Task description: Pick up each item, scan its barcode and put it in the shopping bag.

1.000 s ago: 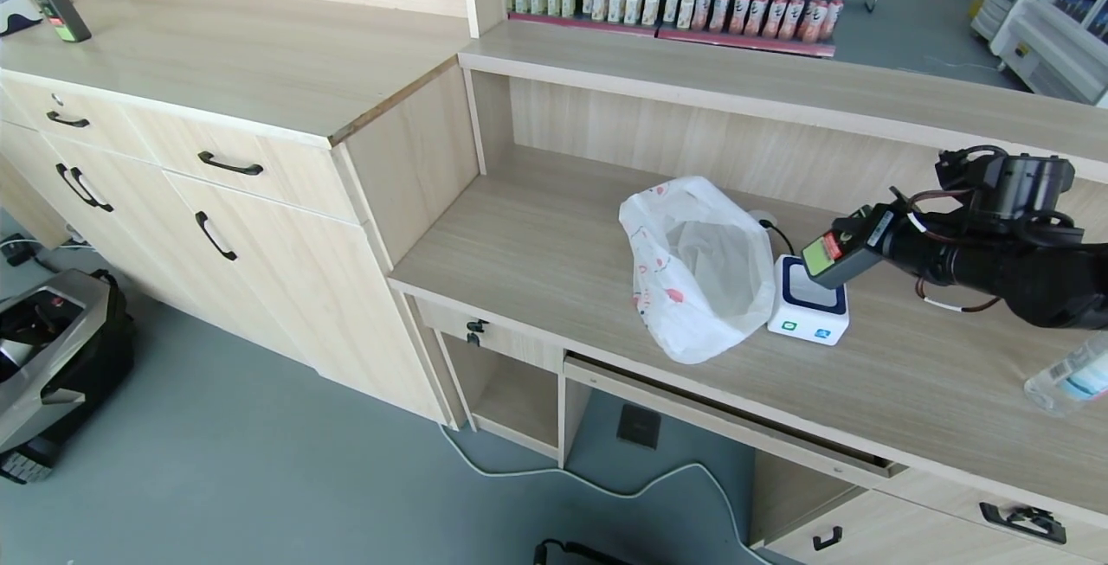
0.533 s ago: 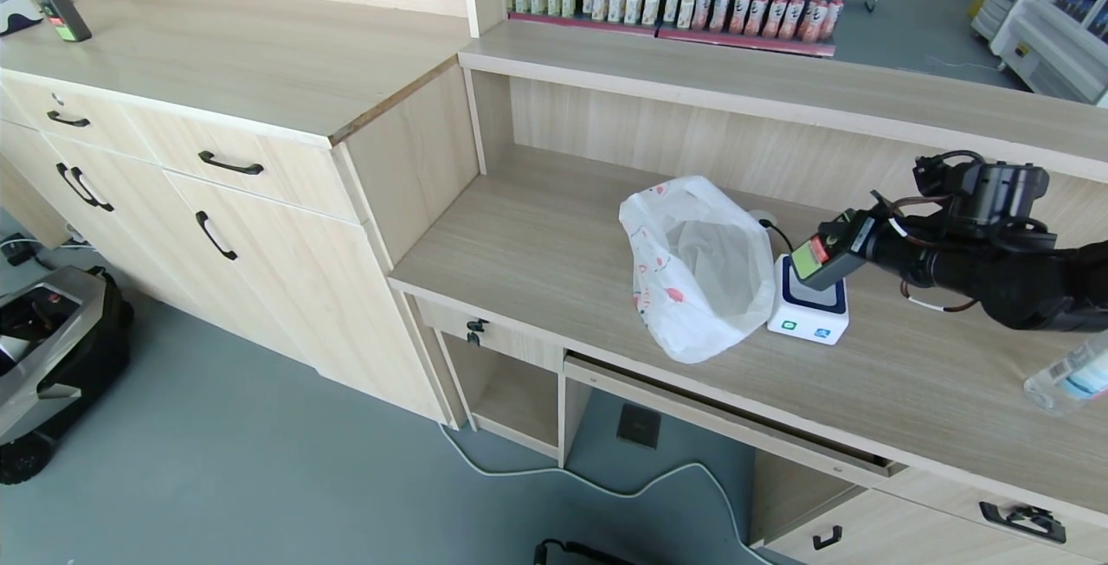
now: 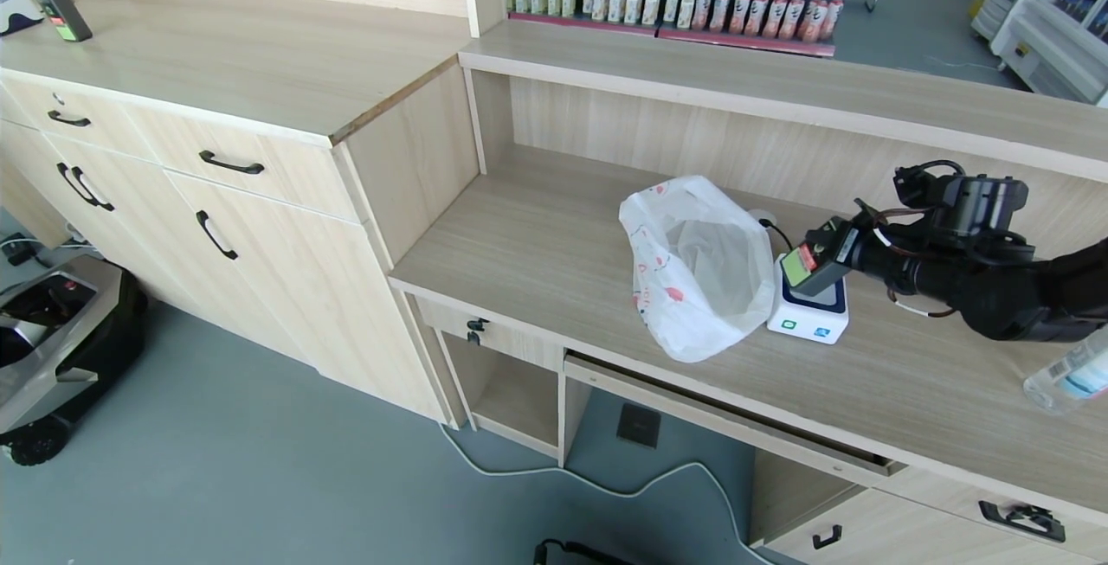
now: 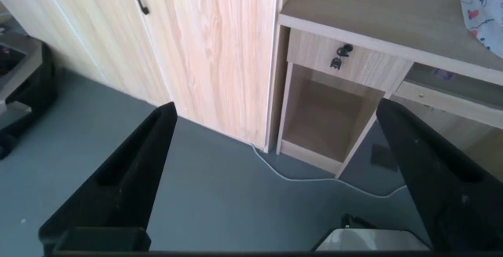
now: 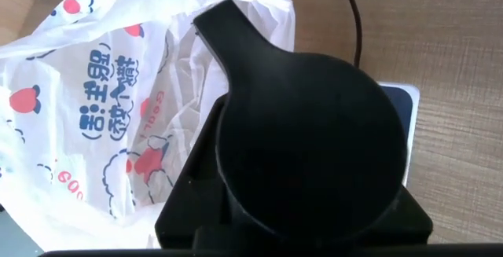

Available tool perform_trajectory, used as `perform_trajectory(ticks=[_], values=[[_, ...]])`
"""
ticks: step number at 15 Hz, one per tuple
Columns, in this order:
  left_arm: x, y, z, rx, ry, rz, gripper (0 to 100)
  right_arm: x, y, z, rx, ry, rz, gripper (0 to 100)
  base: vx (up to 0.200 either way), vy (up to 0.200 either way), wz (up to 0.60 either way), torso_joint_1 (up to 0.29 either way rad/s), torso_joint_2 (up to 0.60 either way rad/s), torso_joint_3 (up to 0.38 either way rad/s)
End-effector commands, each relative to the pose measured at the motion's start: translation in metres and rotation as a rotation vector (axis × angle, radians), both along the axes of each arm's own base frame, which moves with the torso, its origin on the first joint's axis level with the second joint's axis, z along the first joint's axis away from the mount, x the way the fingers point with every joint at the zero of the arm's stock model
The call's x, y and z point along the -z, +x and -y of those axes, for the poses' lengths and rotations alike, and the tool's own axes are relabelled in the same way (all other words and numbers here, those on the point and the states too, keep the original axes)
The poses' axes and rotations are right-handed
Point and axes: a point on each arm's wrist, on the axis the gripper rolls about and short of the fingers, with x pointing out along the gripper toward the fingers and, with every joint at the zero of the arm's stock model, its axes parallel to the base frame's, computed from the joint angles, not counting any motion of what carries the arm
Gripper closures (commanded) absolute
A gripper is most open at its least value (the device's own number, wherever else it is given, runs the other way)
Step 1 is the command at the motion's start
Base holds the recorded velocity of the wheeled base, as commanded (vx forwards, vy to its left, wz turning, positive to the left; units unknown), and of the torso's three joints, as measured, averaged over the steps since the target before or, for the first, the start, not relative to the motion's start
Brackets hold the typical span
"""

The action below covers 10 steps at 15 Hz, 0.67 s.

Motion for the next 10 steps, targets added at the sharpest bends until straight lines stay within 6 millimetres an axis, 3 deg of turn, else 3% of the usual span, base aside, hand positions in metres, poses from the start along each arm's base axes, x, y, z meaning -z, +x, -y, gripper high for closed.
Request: perform_trajectory(ticks=[1, 10], values=[[0.0000, 0.0000, 0.0000, 0.000, 0.000, 0.001, 0, 0.0055, 0.0017, 0.0001, 0.000, 0.000, -0.014, 100, 0.000, 0.000, 0.00, 0.000, 0.00, 0.000], [0.0000, 0.0000, 0.0000, 0.000, 0.000, 0.001, 0, 0.0078, 0.0071, 0.0005, 0.002, 0.009, -0.011, 100, 0.000, 0.000, 0.00, 0.000, 0.00, 0.000]])
